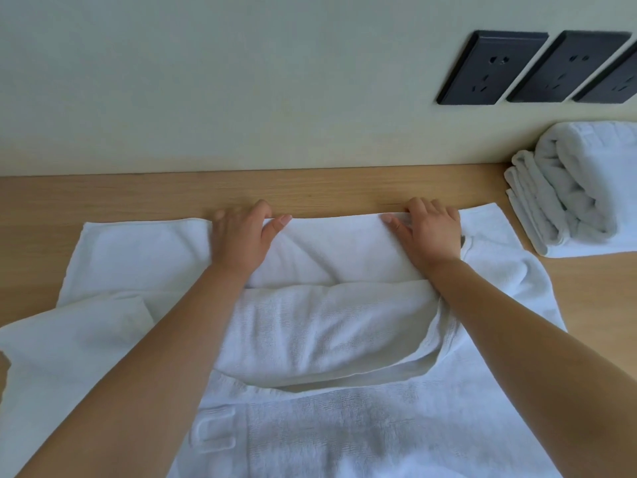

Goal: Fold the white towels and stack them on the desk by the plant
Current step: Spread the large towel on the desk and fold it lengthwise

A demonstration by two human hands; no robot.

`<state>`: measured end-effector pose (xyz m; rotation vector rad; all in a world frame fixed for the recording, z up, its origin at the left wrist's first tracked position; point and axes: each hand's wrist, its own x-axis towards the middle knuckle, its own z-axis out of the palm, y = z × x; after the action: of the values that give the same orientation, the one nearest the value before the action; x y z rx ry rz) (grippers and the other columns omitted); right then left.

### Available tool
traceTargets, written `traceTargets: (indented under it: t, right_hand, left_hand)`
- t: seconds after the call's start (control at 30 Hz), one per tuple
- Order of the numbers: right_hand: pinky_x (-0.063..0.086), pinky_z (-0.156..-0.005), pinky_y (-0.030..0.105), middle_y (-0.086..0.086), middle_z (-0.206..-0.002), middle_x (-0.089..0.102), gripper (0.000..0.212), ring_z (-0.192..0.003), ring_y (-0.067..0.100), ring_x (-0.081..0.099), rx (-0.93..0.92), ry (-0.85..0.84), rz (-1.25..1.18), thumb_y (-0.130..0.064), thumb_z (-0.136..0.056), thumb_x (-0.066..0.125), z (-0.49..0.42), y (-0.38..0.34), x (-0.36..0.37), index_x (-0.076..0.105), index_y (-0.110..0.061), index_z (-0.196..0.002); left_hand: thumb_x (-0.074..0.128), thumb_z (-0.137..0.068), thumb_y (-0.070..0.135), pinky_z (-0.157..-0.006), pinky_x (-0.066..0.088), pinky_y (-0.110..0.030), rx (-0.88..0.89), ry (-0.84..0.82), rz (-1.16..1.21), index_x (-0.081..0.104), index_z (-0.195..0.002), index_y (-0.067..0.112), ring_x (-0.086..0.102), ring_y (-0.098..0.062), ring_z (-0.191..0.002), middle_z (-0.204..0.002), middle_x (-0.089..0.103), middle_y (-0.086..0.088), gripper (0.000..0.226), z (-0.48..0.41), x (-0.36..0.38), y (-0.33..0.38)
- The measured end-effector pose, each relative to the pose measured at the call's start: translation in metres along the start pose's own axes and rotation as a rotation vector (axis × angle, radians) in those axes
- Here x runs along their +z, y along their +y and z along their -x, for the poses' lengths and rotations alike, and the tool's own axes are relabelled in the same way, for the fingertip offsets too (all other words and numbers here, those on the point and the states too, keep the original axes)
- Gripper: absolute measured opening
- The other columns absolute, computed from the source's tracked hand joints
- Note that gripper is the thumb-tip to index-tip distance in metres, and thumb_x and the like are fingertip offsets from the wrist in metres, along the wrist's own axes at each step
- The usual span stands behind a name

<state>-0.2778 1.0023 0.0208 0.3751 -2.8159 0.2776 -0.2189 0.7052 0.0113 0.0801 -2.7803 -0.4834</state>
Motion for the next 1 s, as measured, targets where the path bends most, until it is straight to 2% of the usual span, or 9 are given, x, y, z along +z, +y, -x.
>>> traceTargets:
  t: [0.13,0.2,0.27,0.33,0.4,0.57,0.87,0.93,1.0]
  right_hand:
    - [0.027,-0.096,0.040,0.008,-0.112,0.059,0.039,-0.109,0.031,0.049,0.204,-0.022,0.027,-0.042,-0.096,0.041,0.002,0.003,0.000,0.060,-0.013,-0.112]
    - [0.025,-0.104,0.040,0.008,-0.127,0.054,0.031,-0.119,0.029,0.045,0.279,0.026,-0.045,-0.026,-0.096,0.047,0.005,0.003,0.000,0.057,-0.013,-0.122]
    - [0.031,-0.104,0.040,0.013,-0.132,0.053,0.033,-0.122,0.031,0.047,0.182,0.110,-0.261,-0.013,-0.093,0.045,0.008,-0.006,-0.005,0.057,-0.008,-0.123]
    - [0.032,-0.107,0.033,0.015,-0.136,0.051,0.036,-0.126,0.028,0.046,0.015,0.033,-0.529,-0.005,-0.093,0.043,0.013,-0.021,-0.011,0.054,-0.003,-0.127]
    - [0.024,-0.112,0.028,0.013,-0.143,0.046,0.040,-0.134,0.023,0.039,-0.060,-0.166,-0.567,-0.011,-0.096,0.041,0.018,-0.032,-0.012,0.048,-0.004,-0.135]
    - [-0.011,-0.118,0.040,-0.002,-0.161,0.009,0.051,-0.148,0.011,-0.001,0.229,-0.377,-0.216,-0.038,-0.103,0.023,0.028,-0.005,-0.015,0.019,-0.024,-0.152]
    - [-0.014,-0.111,0.061,0.017,-0.156,-0.022,0.067,-0.143,0.036,-0.021,0.677,-0.533,0.077,-0.053,-0.099,0.011,0.048,0.020,-0.032,-0.010,-0.018,-0.153]
    - [-0.010,-0.115,0.055,0.015,-0.158,-0.019,0.065,-0.144,0.036,-0.019,0.529,-0.429,0.030,-0.050,-0.101,0.015,0.044,0.008,-0.033,-0.003,-0.017,-0.154]
    - [-0.009,-0.117,0.044,0.009,-0.160,-0.011,0.059,-0.146,0.025,-0.015,0.139,-0.330,-0.113,-0.046,-0.102,0.018,0.039,-0.009,-0.034,0.004,-0.020,-0.154]
  left_hand:
    - [0.057,-0.090,0.038,-0.084,0.027,-0.042,-0.150,0.038,-0.085,0.064,-0.095,0.019,0.050,-0.031,-0.097,-0.100,0.059,-0.008,0.021,0.003,-0.007,0.024]
    - [0.049,-0.088,0.033,-0.088,0.032,-0.043,-0.050,0.032,0.163,0.065,-0.104,0.021,0.053,-0.029,-0.099,-0.105,0.061,-0.006,0.025,0.012,-0.012,0.058]
    - [0.037,-0.093,0.031,-0.097,0.037,-0.044,0.083,-0.191,0.439,0.061,-0.123,0.018,0.055,-0.026,-0.112,-0.118,0.062,-0.004,0.040,0.025,-0.011,0.095]
    - [0.026,-0.101,0.031,-0.117,0.010,-0.045,0.148,-0.445,0.274,0.036,-0.146,0.021,0.024,-0.020,-0.143,-0.153,0.034,-0.001,0.047,0.036,-0.001,0.118]
    - [0.018,-0.103,0.036,-0.116,-0.014,-0.039,0.139,-0.505,0.040,0.015,-0.152,0.029,-0.006,-0.011,-0.147,-0.161,0.002,0.006,0.050,0.041,0.010,0.121]
    - [0.016,-0.101,0.044,-0.116,-0.015,-0.041,0.106,-0.572,-0.082,0.004,-0.152,0.034,-0.016,-0.013,-0.146,-0.160,-0.012,0.003,0.054,0.035,0.009,0.119]
    - [0.009,-0.098,0.055,-0.116,-0.011,-0.047,0.071,-0.569,-0.129,0.002,-0.150,0.041,-0.017,-0.017,-0.146,-0.160,-0.012,0.003,0.054,0.019,0.011,0.100]
    - [0.009,-0.099,0.054,-0.117,-0.010,-0.047,0.081,-0.551,-0.126,0.003,-0.151,0.041,-0.016,-0.017,-0.146,-0.161,-0.010,0.002,0.054,0.020,0.012,0.100]
    - [0.011,-0.099,0.054,-0.117,-0.009,-0.047,0.084,-0.536,-0.108,0.005,-0.151,0.040,-0.015,-0.016,-0.146,-0.161,-0.009,0.002,0.054,0.020,0.012,0.100]
